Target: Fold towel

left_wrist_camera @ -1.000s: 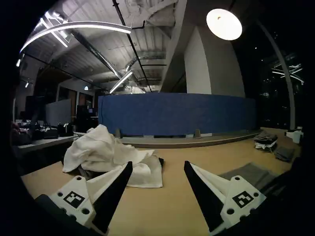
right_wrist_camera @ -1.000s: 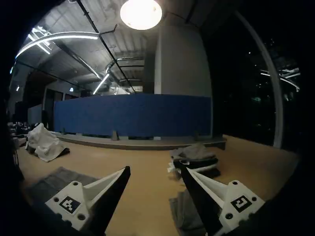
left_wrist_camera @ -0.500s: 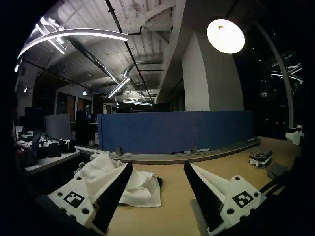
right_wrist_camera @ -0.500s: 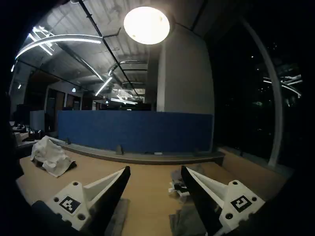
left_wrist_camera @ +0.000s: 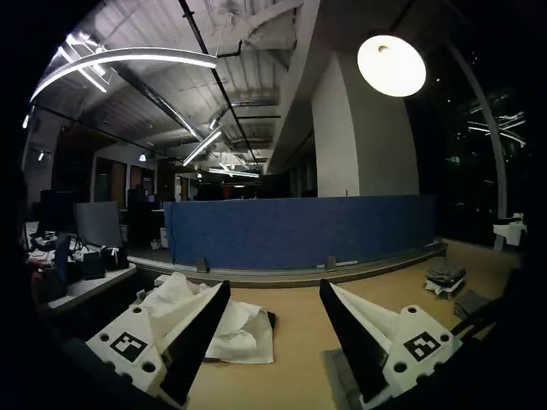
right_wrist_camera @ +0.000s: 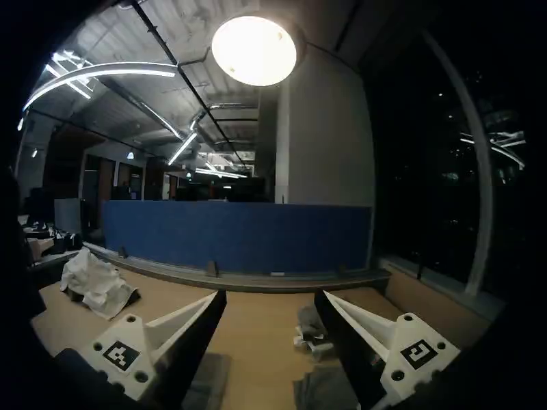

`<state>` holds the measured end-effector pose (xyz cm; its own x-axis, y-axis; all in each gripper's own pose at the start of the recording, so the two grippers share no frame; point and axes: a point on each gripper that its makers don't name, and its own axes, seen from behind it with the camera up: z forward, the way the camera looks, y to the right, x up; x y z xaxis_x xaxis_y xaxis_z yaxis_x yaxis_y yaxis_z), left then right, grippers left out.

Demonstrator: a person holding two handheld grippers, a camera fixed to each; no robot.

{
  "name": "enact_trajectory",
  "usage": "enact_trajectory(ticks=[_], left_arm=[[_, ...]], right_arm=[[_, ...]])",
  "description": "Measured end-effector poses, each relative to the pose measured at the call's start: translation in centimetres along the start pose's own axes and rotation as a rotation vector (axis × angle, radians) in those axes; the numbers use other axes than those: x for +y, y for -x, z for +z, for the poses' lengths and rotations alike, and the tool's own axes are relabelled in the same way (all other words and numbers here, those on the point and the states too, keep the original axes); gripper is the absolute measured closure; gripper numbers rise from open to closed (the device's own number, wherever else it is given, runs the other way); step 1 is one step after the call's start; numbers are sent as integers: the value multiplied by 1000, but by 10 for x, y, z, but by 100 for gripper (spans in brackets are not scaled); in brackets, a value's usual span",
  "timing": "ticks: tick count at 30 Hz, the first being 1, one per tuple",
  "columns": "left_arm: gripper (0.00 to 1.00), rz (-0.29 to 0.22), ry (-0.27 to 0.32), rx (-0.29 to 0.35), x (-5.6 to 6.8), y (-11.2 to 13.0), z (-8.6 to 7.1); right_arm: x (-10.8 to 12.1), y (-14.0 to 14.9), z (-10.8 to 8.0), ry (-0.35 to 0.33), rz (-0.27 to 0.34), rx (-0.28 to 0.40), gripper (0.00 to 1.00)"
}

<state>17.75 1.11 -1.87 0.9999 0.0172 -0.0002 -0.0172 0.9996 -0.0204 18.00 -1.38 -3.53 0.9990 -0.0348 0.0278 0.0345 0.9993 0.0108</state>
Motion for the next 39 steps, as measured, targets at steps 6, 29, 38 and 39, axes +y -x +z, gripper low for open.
enact_trajectory(ticks=[6,29,38,39], left_arm=[[3,13,33,-48,8,9,-1],[3,87,359,-353,81,80,-39],[3,53,433,-460,94,103,-53],[3,53,436,-469,94,105,-54]], right_arm=[[-7,5,0,-27,-14,-32,0],[-72,85,-26,-343,-81,-425,0],[-92,112,-47,-447,-139,-548,0],[-93,115,-49,-455,-148,-560,0]])
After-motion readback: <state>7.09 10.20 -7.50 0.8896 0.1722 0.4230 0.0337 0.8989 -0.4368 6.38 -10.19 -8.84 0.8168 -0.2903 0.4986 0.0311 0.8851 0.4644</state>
